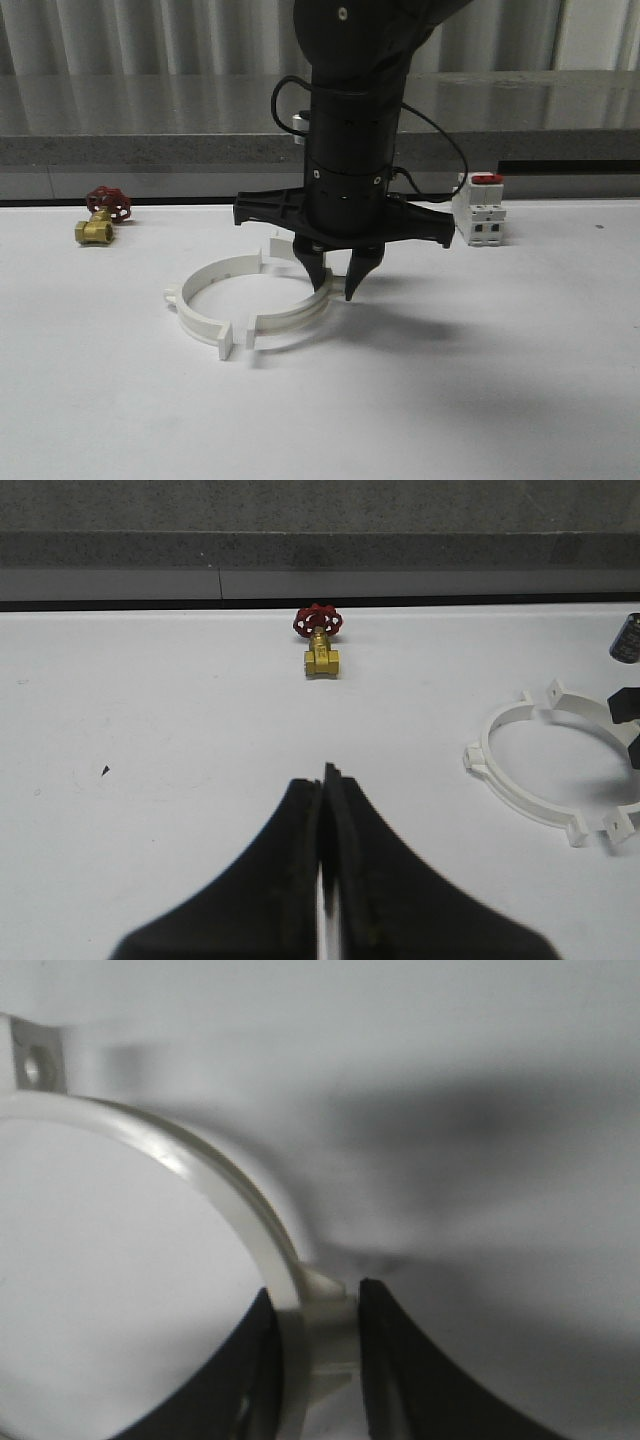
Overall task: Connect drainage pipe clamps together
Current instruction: 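Carry the clamp half to the placed half and join their ends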
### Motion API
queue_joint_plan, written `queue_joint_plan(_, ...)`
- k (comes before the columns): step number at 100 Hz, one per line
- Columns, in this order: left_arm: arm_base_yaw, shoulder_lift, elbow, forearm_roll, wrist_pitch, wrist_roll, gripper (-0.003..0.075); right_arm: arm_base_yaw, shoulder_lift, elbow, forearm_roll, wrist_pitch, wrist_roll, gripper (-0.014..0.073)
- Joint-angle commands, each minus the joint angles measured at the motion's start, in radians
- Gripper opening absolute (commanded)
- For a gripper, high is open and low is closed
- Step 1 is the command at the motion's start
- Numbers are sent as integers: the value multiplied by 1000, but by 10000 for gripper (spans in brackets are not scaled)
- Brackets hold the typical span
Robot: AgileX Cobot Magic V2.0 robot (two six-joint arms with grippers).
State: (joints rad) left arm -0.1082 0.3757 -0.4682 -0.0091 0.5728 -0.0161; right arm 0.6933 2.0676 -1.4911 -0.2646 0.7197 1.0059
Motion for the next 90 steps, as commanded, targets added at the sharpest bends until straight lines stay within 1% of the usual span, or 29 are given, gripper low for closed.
queue_joint_plan(1,2,6,-28,-9,-72,-1,-21,2,-52,-33,-10,-29,1,-4)
queue_joint_plan(55,2,6,-28,-9,-72,-1,-21,2,-15,-33,41,-75,1,-4)
queue_joint_plan(90,2,6,-28,-9,-72,-1,-21,2,-15,-33,41,-96,1,2)
